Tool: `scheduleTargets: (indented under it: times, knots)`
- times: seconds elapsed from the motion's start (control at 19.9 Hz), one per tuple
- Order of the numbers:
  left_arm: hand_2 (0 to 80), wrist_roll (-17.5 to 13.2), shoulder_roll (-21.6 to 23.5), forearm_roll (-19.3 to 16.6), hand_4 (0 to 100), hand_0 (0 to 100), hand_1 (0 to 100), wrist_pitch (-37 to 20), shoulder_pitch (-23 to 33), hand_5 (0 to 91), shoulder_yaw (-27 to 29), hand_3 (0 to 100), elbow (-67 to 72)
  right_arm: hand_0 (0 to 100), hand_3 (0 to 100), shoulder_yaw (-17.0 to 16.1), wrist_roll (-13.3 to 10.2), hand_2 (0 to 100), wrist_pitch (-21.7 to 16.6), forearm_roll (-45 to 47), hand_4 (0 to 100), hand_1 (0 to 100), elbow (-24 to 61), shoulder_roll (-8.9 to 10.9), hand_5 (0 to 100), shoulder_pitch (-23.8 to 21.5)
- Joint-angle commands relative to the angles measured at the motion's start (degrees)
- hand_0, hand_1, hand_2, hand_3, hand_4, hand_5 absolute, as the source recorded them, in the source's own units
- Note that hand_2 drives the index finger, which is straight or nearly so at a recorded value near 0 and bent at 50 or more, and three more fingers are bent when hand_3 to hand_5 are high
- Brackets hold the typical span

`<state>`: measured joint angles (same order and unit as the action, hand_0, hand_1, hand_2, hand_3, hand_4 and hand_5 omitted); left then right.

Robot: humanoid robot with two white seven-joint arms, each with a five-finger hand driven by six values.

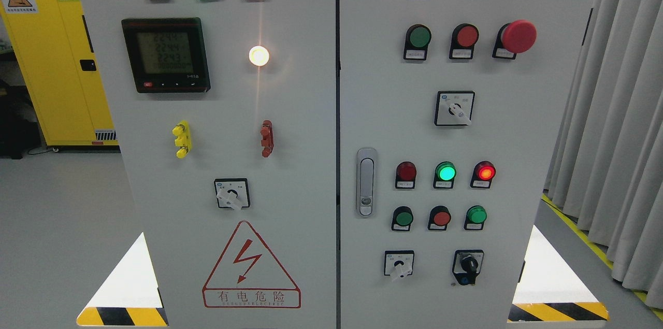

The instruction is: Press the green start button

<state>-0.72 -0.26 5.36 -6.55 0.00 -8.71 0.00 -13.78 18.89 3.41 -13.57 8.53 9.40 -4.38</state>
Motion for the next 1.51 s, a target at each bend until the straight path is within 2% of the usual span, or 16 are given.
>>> scheduleTargets:
  times: [0.0,0.15,0.3,0.45,0.5,0.65,0.75,0.86,1.11,1.31,1.41,1.46]
  knots:
    - [0.0,-0.1,0.7,0.0,0,12,56,0.0,-1.7,0.0,0.0,0,-1.4,28,0,0.2,-1.7,0,-0.8,-0.3,0,44,-0.2,0.09,0,0.1]
    - [0.0,-0.1,0.6,0.0,0,12,56,0.0,-1.7,0.0,0.0,0,-1.4,28,0,0.7,-2.6,0,-1.1,-0.5,0,43,-0.3,0.0,0,0.1]
    - [0.0,-0.1,0.6,0.0,0,12,56,0.0,-1.7,0.0,0.0,0,-1.4,28,0,2.8,-4.6,0,-2.3,-0.5,0,43,-0.3,-0.26,0,0.1]
    - [0.0,-0.1,0.3,0.0,0,12,56,0.0,-1.7,0.0,0.0,0,-1.5,28,0,2.9,-4.7,0,-2.4,-0.4,0,43,2.7,-0.53,0,0.0]
    - [0.0,-0.1,0.1,0.0,0,12,56,0.0,-1.7,0.0,-0.1,0,-1.5,28,0,2.8,-4.7,0,-2.5,-0.1,0,43,5.6,-0.79,0,-0.4]
    - [0.0,-0.1,-0.4,0.0,0,12,56,0.0,-1.7,0.0,0.0,0,-1.5,28,0,3.2,-5.4,0,-3.3,-0.4,0,43,16.0,-3.16,0,-1.3]
    - [0.0,-0.1,-0.5,0.0,0,12,56,0.0,-1.7,0.0,0.0,0,-1.5,27,0,5.7,-6.8,0,-3.1,-0.4,0,43,23.6,-4.3,0,-2.6]
    - [0.0,-0.1,-1.0,0.0,0,12,56,0.0,-1.7,0.0,0.1,0,-1.5,27,0,8.1,-6.9,0,-3.0,-0.5,0,44,29.9,-4.39,0,-3.8]
    - [0.0,-0.1,-2.1,0.0,0,12,56,0.0,-1.7,0.0,0.0,0,-1.5,25,0,10.0,-6.5,0,-3.7,-0.1,0,44,43.3,-4.83,0,-6.4]
    - [0.0,-0.1,-3.6,0.0,0,12,56,0.0,-1.6,0.0,0.0,0,-1.5,25,0,12.9,-6.2,0,-10.9,1.1,0,46,52.2,-4.75,0,-7.7]
    - [0.0,-0.1,-4.3,0.0,0,12,56,0.0,-1.6,0.0,0.0,0,-1.5,27,0,14.3,-6.1,0,-12.5,1.0,0,47,56.1,-4.4,0,-7.7]
    - [0.0,-0.1,-4.5,0.0,0,12,56,0.0,-1.6,0.0,0.0,0,-1.5,27,0,14.3,-5.2,0,-12.8,1.1,0,47,58.9,-4.31,0,-7.7]
